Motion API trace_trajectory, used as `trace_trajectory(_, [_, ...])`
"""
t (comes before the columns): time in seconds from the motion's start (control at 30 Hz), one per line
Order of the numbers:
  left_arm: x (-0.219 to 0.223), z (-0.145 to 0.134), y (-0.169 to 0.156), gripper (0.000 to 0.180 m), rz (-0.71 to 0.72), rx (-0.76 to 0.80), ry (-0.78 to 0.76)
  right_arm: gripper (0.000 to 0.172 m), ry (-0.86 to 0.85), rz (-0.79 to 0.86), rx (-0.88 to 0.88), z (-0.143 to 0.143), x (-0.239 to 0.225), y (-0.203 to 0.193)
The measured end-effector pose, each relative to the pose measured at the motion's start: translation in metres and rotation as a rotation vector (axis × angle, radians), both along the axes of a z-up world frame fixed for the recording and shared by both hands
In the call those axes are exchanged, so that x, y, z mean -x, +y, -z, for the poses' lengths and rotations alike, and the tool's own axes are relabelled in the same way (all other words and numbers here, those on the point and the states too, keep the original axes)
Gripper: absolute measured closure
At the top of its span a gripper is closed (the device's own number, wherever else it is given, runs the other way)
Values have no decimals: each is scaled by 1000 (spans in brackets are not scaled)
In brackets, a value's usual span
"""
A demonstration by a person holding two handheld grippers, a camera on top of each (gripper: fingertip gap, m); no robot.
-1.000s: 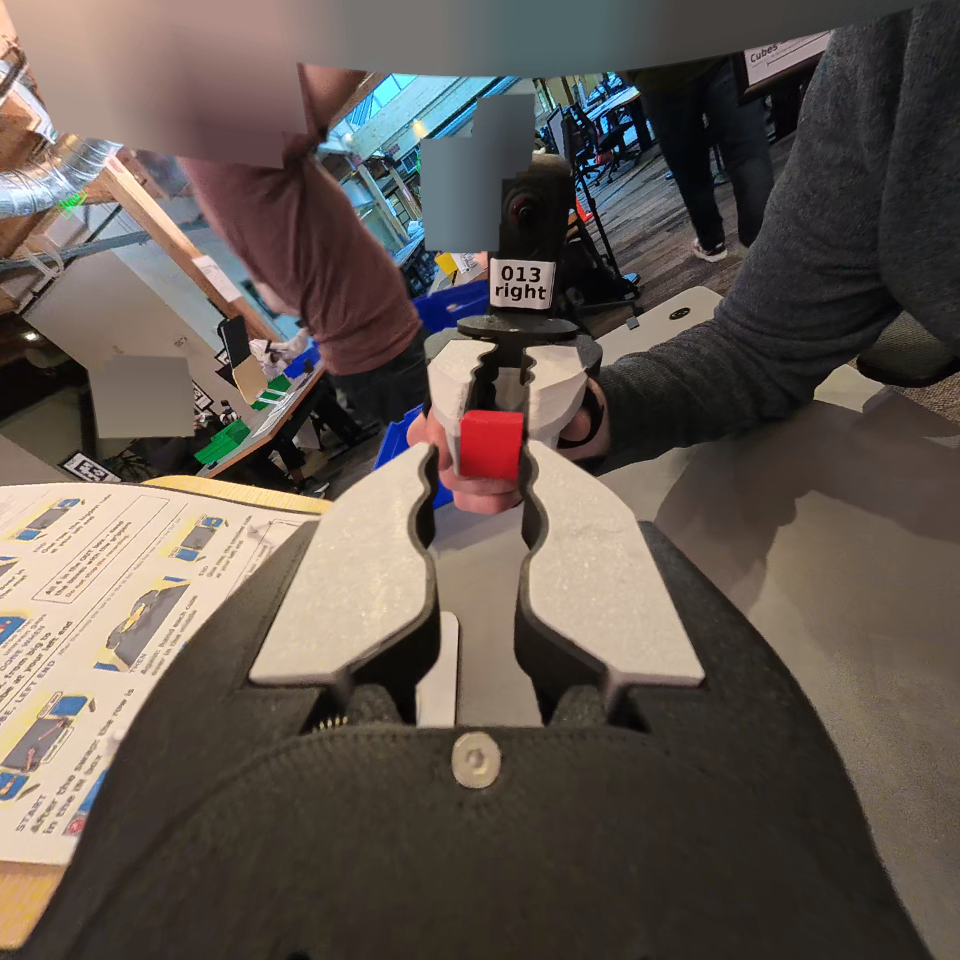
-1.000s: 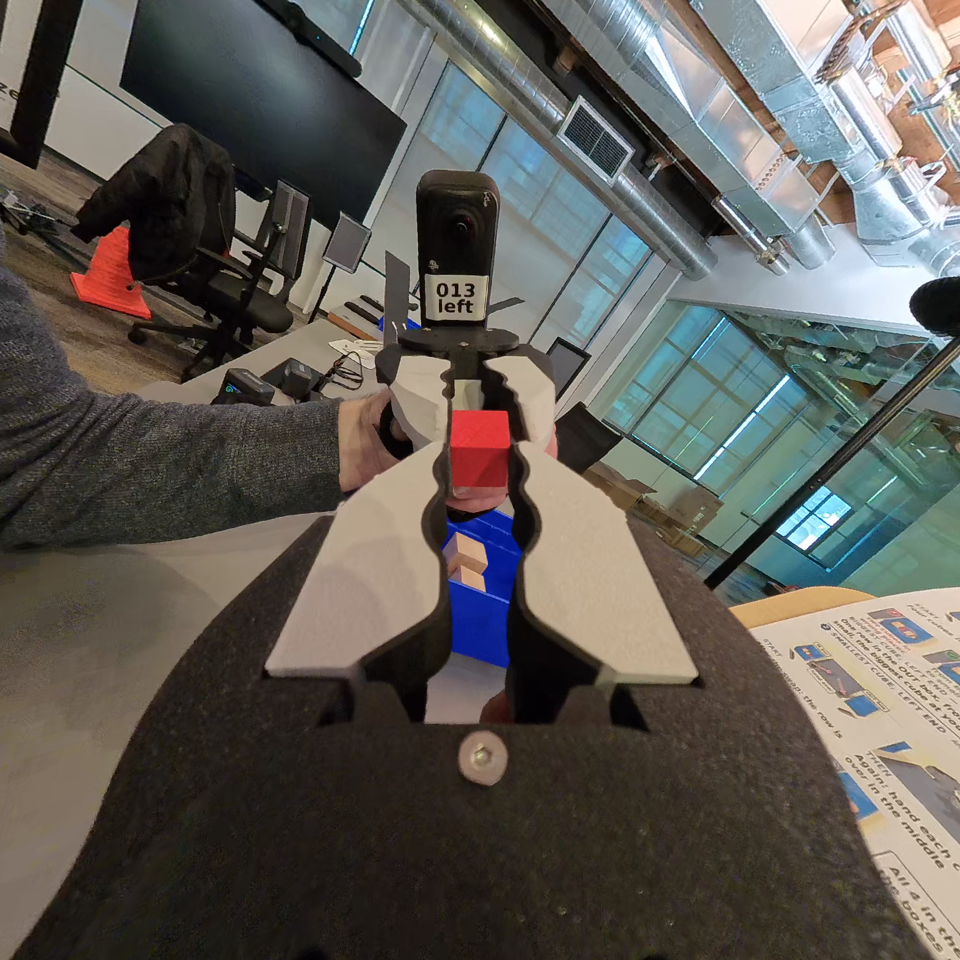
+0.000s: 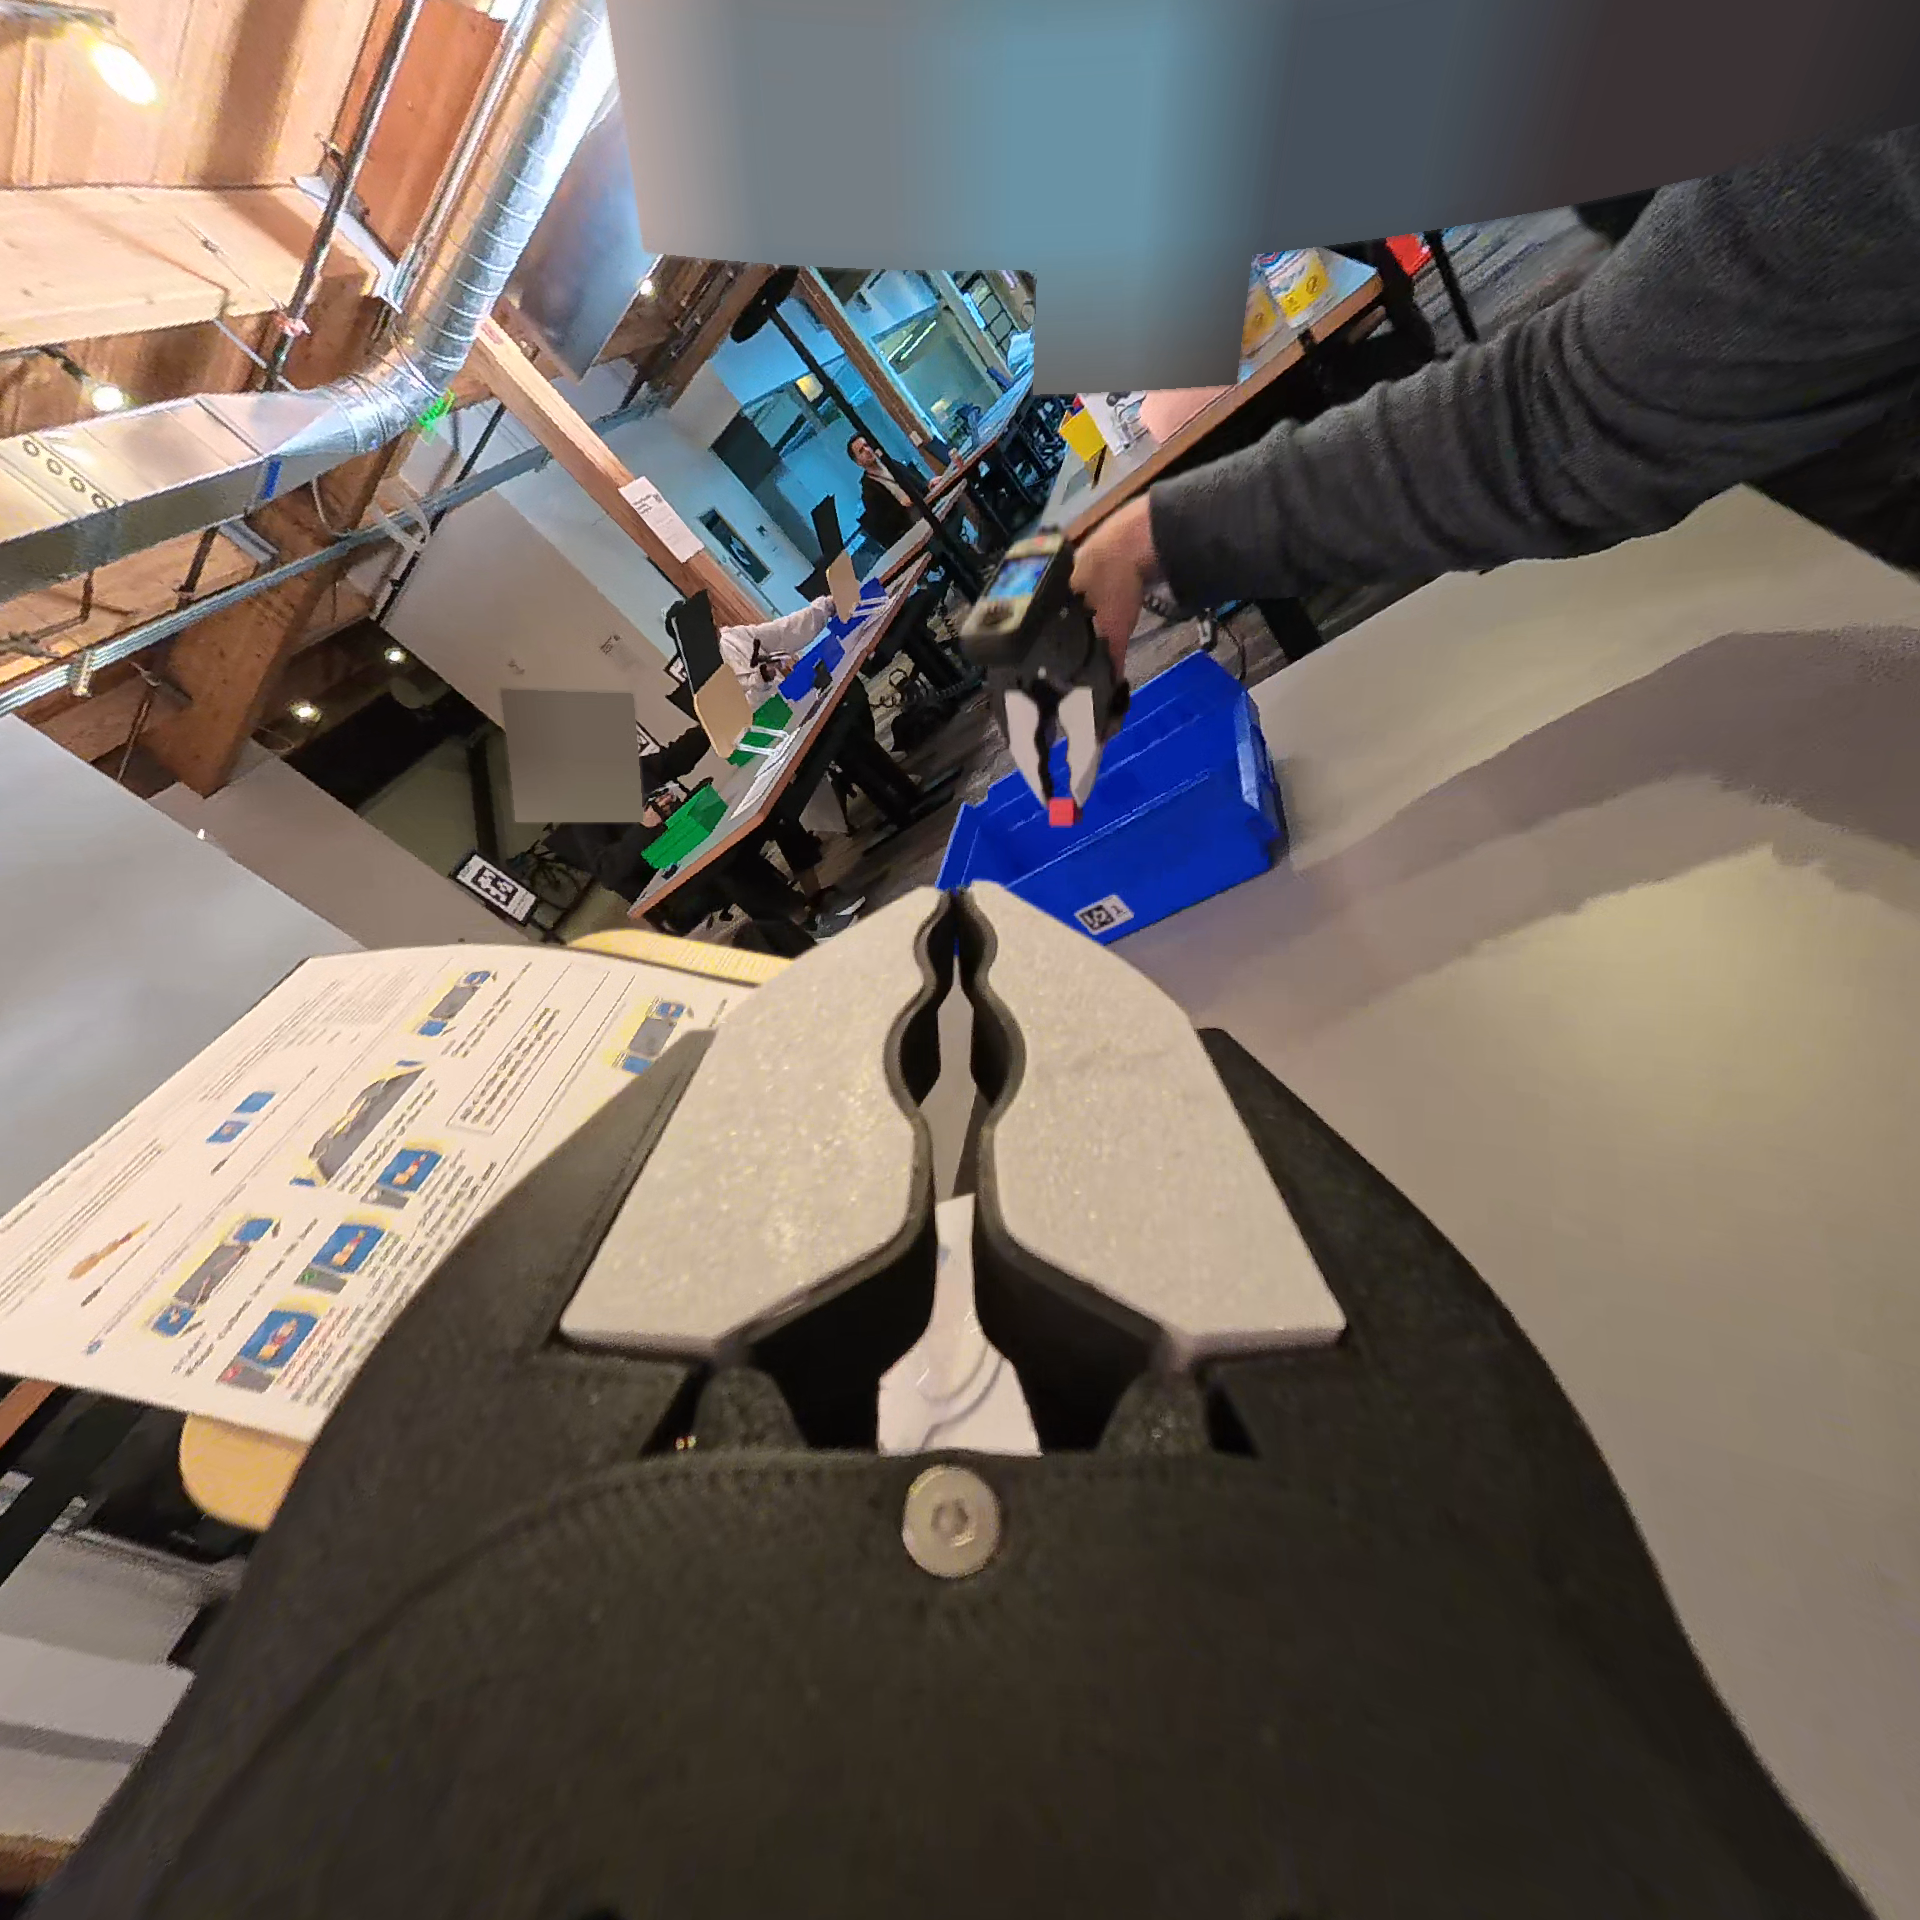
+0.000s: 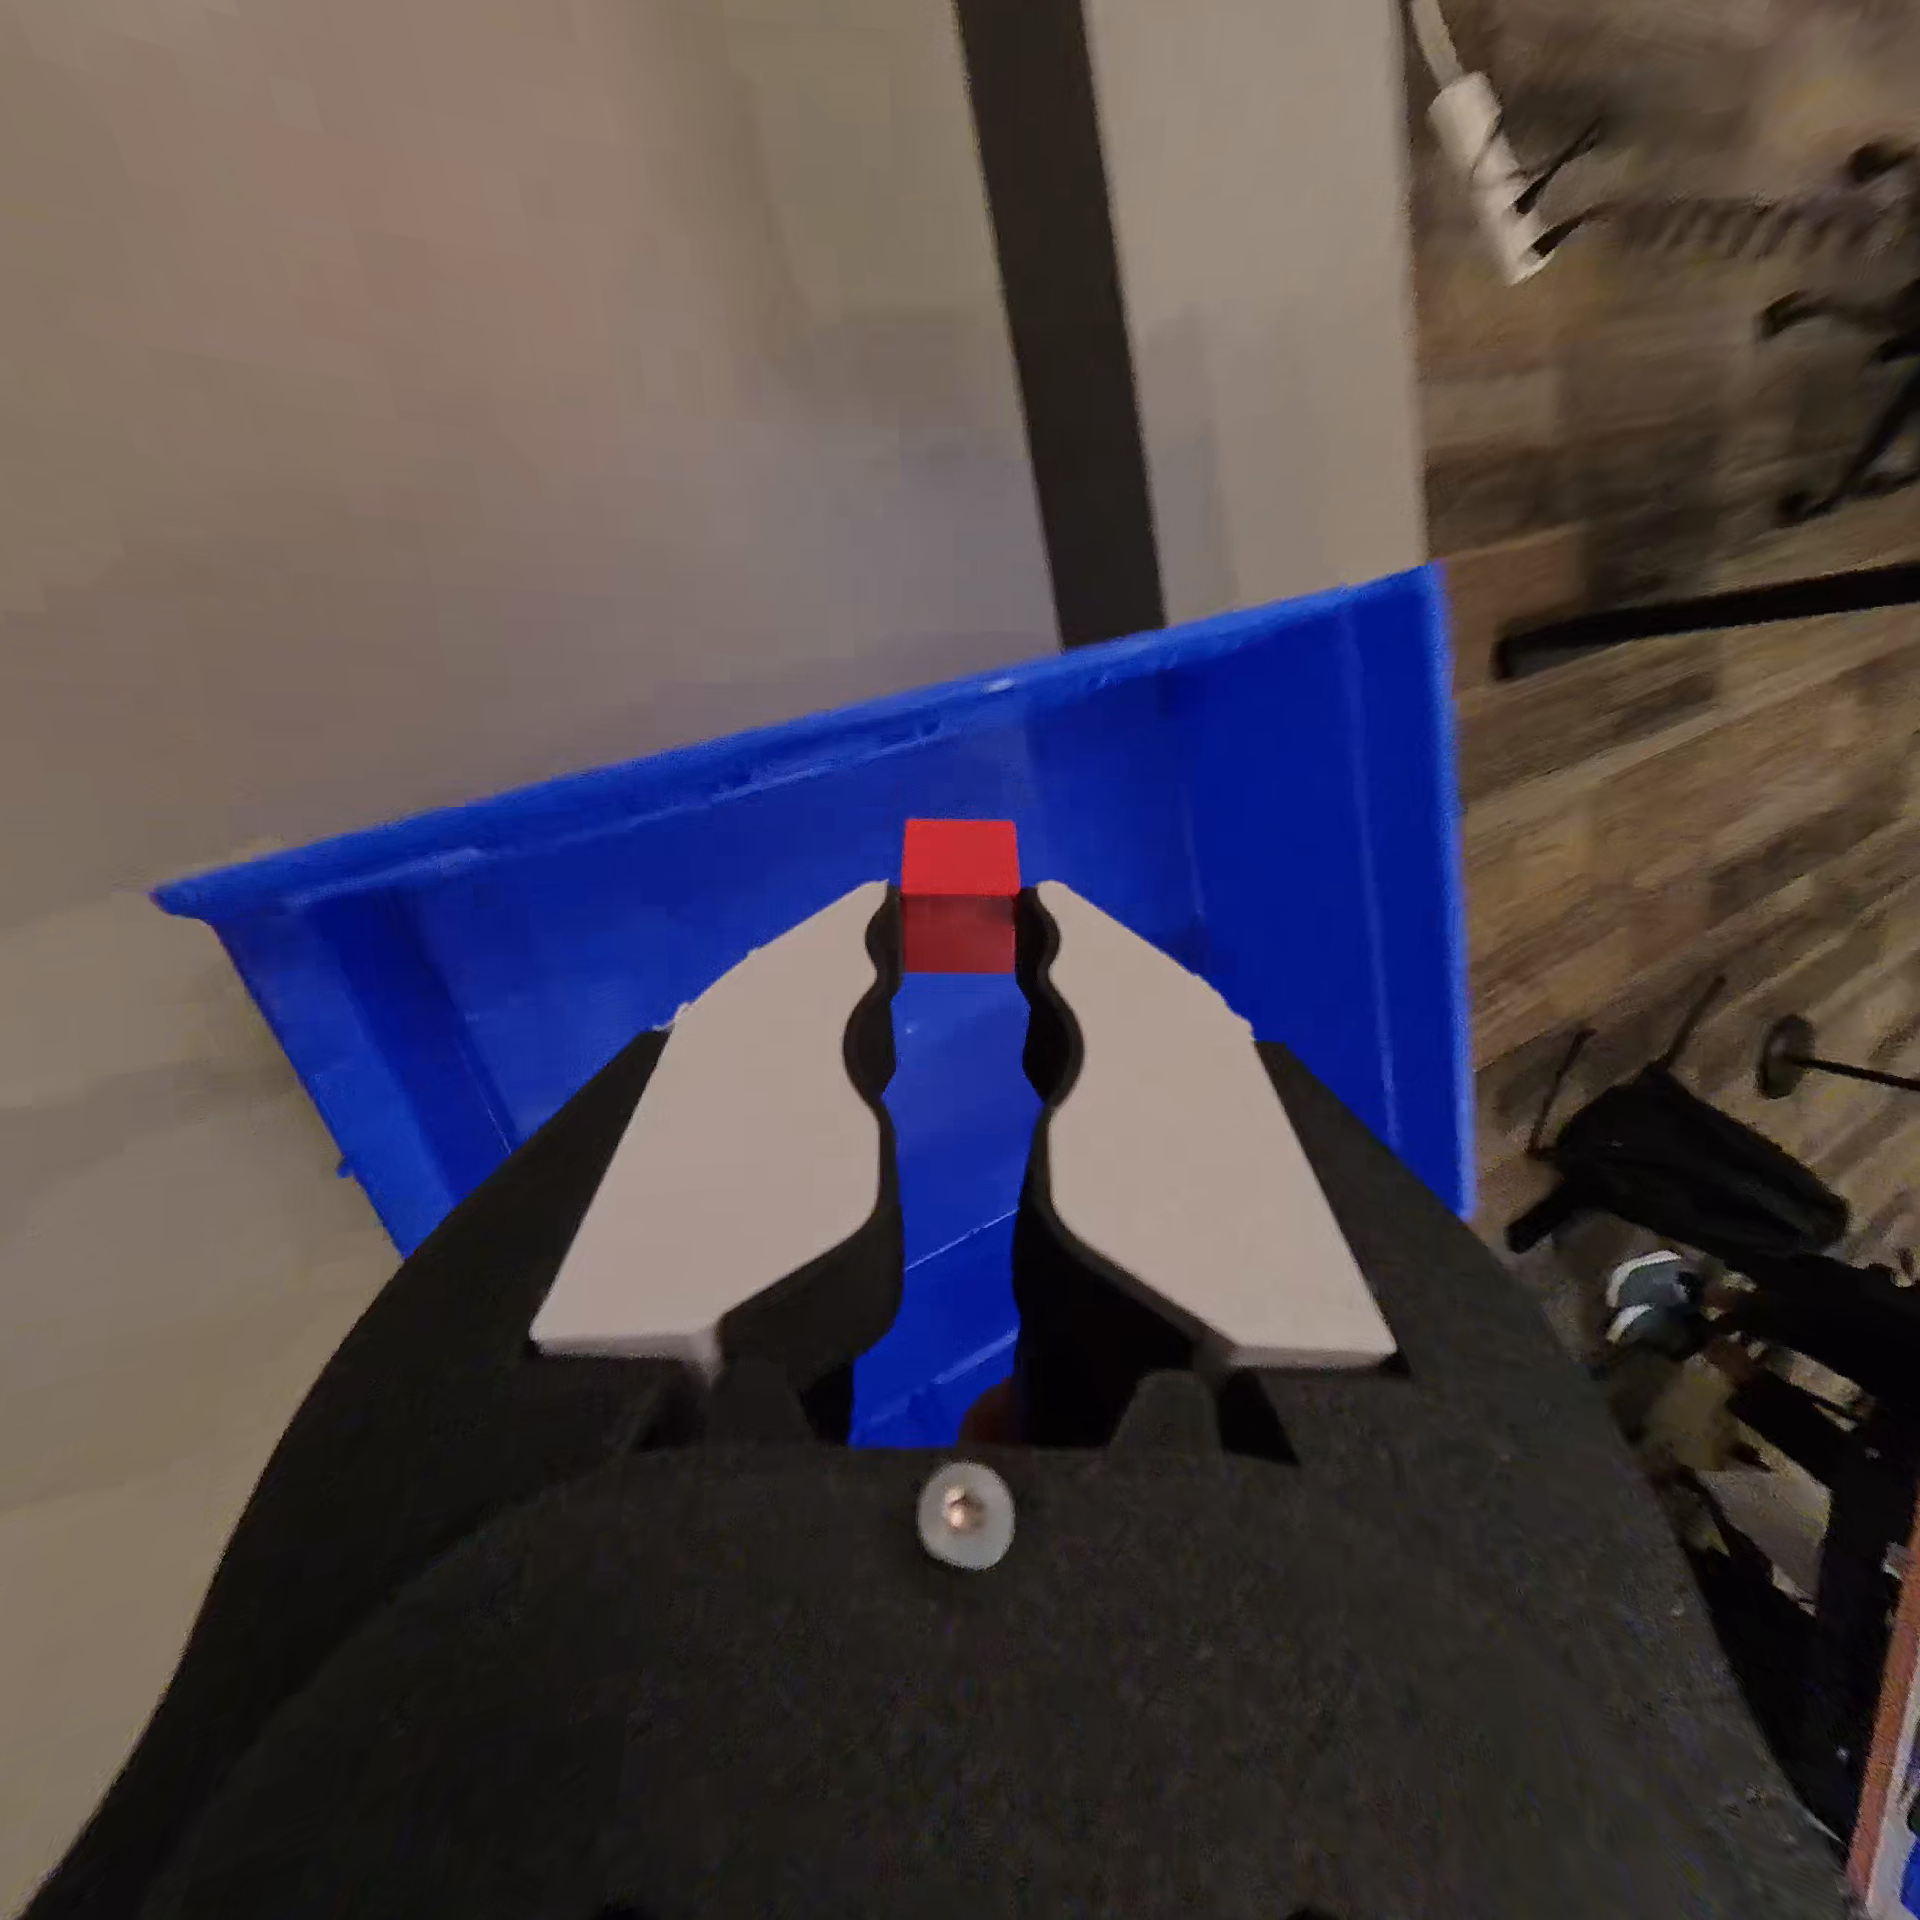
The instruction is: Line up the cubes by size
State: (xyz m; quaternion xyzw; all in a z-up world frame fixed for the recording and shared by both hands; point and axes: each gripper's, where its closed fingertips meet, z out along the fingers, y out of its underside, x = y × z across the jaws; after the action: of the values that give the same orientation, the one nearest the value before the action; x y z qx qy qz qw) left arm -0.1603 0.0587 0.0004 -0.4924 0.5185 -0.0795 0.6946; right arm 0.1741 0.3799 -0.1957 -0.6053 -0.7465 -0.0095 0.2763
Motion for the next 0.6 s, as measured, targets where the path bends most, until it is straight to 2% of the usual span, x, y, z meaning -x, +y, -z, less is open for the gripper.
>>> trace_trajectory(0.13, [-17,2,3,180,12,0,22,151,-90,-33,91,40,1,10])
trace_trajectory(0.27, [-29,6,7,180,25,16,38,151,-191,-62,131,69,0,19])
trace_trajectory(0.37, [-35,13,13,180,18,36,61,151,-268,-73,146,83,-4,26])
trace_trajectory(0.6, [-42,20,21,180,16,59,81,151,-281,-137,221,99,7,20])
